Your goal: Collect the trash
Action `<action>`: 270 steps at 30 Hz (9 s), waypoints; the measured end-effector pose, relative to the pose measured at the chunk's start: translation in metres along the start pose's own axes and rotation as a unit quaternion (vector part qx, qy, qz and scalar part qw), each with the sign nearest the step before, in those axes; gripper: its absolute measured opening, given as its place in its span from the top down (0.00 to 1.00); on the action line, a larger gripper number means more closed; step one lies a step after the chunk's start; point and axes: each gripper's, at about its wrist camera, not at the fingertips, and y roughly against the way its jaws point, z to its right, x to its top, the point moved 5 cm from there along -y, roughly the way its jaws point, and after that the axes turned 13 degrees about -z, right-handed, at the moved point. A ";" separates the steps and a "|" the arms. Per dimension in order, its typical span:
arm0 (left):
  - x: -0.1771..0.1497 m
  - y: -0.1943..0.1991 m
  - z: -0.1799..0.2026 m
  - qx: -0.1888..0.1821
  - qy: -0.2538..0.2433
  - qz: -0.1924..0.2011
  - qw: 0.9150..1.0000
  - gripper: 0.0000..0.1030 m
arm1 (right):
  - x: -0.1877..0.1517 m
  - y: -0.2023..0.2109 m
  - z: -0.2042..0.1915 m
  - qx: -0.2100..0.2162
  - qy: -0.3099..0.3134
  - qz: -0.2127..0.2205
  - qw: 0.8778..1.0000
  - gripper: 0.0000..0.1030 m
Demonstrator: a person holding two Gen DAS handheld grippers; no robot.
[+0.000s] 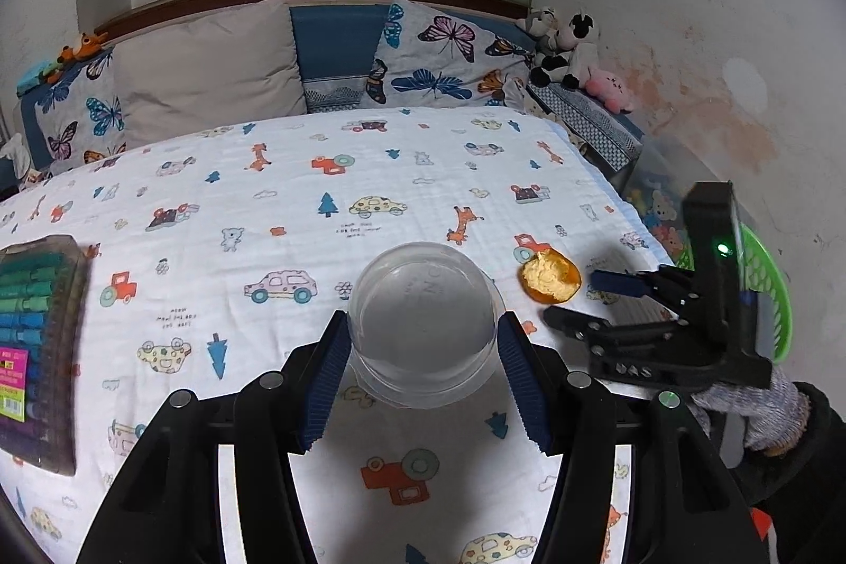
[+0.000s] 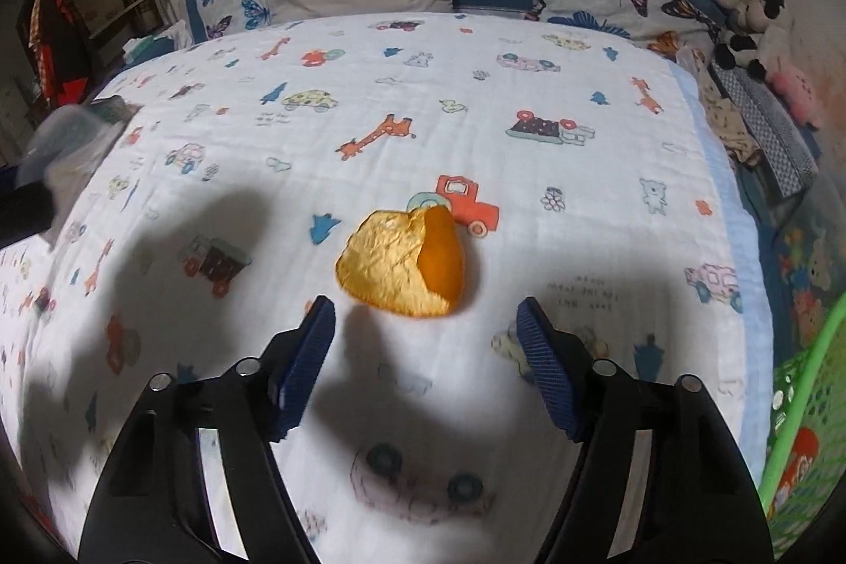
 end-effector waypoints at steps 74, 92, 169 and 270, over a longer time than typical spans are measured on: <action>0.043 -0.022 0.297 -0.114 -0.203 0.001 0.973 0.46 | -0.185 0.161 0.243 -0.089 -0.286 0.094 0.949 0.39; 0.036 -0.092 0.382 -0.128 -0.240 -0.064 0.960 0.46 | -0.237 0.190 0.260 -0.087 -0.331 0.118 0.932 0.35; -0.106 0.065 0.095 0.057 -0.025 0.043 0.997 0.09 | -0.211 0.194 0.011 -0.088 -0.200 0.136 0.966 0.06; -0.121 0.074 0.087 0.103 -0.022 0.061 0.993 0.08 | -0.216 0.185 -0.007 -0.069 -0.183 0.125 0.973 0.05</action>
